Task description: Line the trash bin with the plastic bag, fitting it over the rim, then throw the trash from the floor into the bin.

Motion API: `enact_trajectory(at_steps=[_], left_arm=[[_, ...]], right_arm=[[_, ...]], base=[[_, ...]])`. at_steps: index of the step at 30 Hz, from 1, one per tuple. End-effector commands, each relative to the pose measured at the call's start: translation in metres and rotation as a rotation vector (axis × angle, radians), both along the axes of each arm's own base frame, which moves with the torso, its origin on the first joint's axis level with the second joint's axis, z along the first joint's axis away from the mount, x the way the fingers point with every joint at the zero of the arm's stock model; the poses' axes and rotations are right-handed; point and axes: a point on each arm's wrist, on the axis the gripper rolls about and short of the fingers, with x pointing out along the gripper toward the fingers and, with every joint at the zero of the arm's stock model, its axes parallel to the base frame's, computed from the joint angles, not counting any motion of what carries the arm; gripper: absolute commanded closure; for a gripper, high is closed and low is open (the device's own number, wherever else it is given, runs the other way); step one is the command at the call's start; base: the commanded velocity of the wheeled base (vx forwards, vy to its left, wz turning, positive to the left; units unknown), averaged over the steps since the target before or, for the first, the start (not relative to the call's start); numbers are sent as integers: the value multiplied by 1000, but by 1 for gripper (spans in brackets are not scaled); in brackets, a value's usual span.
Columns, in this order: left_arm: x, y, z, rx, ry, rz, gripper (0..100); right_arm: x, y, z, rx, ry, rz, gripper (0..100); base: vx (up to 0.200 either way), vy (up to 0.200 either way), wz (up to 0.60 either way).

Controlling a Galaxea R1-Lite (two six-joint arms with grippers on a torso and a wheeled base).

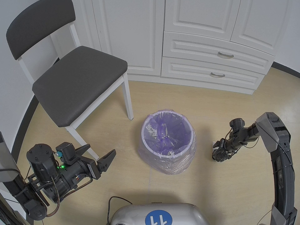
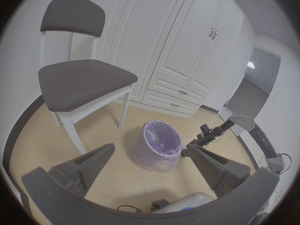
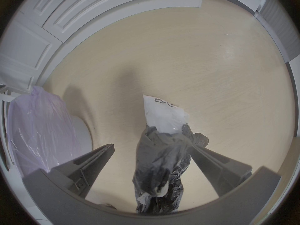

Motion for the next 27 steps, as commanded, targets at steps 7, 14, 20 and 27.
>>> enact_trajectory(at_steps=[7, 14, 20, 27], left_arm=[[1, 0, -3, 7, 11, 2, 0], [-1, 0, 0, 2, 1, 3, 0], [-1, 1, 0, 3, 1, 1, 0], [-3, 1, 7, -8, -33, 2, 0]], right_arm=[[-2, 0, -6, 0, 16, 0, 0], [-5, 0, 6, 2, 6, -2, 100], [-15, 0, 43, 0, -32, 4, 100], [-61, 6, 161, -53, -188, 72, 100]], base=[[0, 0, 0], [0, 0, 0], [0, 0, 0], [0, 0, 0]])
